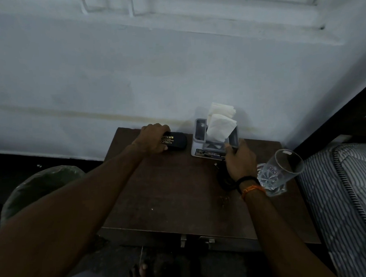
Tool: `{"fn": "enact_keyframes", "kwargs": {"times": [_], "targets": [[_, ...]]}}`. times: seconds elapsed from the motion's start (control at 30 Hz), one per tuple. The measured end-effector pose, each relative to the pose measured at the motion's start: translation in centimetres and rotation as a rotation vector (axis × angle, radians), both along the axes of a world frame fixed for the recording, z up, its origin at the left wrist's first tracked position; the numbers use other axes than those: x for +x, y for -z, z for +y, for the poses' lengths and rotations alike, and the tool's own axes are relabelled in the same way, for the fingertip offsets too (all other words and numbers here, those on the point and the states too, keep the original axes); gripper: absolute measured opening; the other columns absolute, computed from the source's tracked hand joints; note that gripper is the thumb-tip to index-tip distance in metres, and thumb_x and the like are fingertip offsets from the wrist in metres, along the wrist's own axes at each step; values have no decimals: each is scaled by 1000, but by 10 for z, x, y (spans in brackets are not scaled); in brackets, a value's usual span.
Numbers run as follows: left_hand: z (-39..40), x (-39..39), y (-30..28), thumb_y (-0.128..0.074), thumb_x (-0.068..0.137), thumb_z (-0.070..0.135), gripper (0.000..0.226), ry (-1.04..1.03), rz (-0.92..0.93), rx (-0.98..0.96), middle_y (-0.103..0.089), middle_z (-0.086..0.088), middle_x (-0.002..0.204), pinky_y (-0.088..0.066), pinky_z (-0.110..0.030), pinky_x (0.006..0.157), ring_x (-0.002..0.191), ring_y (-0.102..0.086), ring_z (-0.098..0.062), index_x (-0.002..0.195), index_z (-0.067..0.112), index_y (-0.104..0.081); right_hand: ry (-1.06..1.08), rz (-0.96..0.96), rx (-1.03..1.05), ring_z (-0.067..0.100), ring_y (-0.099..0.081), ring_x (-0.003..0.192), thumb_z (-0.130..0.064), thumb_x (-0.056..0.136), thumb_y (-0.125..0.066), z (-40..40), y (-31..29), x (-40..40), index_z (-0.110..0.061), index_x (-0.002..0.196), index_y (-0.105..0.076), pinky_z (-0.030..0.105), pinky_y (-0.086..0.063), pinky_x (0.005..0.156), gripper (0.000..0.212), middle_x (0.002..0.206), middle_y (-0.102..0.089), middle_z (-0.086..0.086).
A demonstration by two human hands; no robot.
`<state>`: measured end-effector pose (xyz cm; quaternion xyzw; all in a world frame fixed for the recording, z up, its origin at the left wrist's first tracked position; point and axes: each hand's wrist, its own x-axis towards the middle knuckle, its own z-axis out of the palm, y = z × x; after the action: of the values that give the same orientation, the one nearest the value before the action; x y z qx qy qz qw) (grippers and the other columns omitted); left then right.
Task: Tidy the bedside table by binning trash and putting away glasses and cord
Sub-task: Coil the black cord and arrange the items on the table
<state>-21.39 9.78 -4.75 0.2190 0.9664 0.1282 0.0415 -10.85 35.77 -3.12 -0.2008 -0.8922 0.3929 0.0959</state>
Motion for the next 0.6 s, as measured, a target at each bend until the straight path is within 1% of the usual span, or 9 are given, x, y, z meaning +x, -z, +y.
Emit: {"fn": "enact_keyframes", "kwargs": {"times": [0.13,0.23,0.4,0.53,0.6], "targets": [[-14,4,-2,-76,79,27,57,-21,-14,5,-57,-12,123,-39,-44,99,113,-52,-31,128,14,-50,-52,-6,29,33,-60,105,-30,99,-52,-8,0,-1,-8,118,-55,27,-39,77,30,114,-65,14],[-29,9,-4,-76,79,25,59,-52,-34,22,-57,-12,126,-41,-45,99,115,-52,-31,130,15,-50,-87,16,37,32,-62,103,-33,98,-52,-16,2,-3,-9,116,-56,31,-46,79,30,112,-66,12],[-52,18,-7,-76,79,25,59,-101,-36,-5,-57,-12,127,-41,-44,100,115,-54,-30,131,13,-50,-146,34,45,27,-63,98,-36,97,-53,-31,1,-7,-13,110,-56,33,-51,78,26,107,-67,8],[-62,20,-9,-78,77,23,61,-118,-57,-1,-59,-14,127,-43,-42,100,115,-55,-31,130,11,-51,-195,17,55,27,-63,99,-35,98,-52,-39,-1,-8,-13,114,-56,28,-45,77,27,110,-67,8],[-63,21,-9,-78,77,21,61,-125,-66,13,-59,-14,127,-43,-40,99,115,-55,-31,130,9,-52,-217,13,61,27,-64,100,-35,98,-52,-41,-1,-7,-14,115,-55,28,-45,78,27,111,-67,8]]}}
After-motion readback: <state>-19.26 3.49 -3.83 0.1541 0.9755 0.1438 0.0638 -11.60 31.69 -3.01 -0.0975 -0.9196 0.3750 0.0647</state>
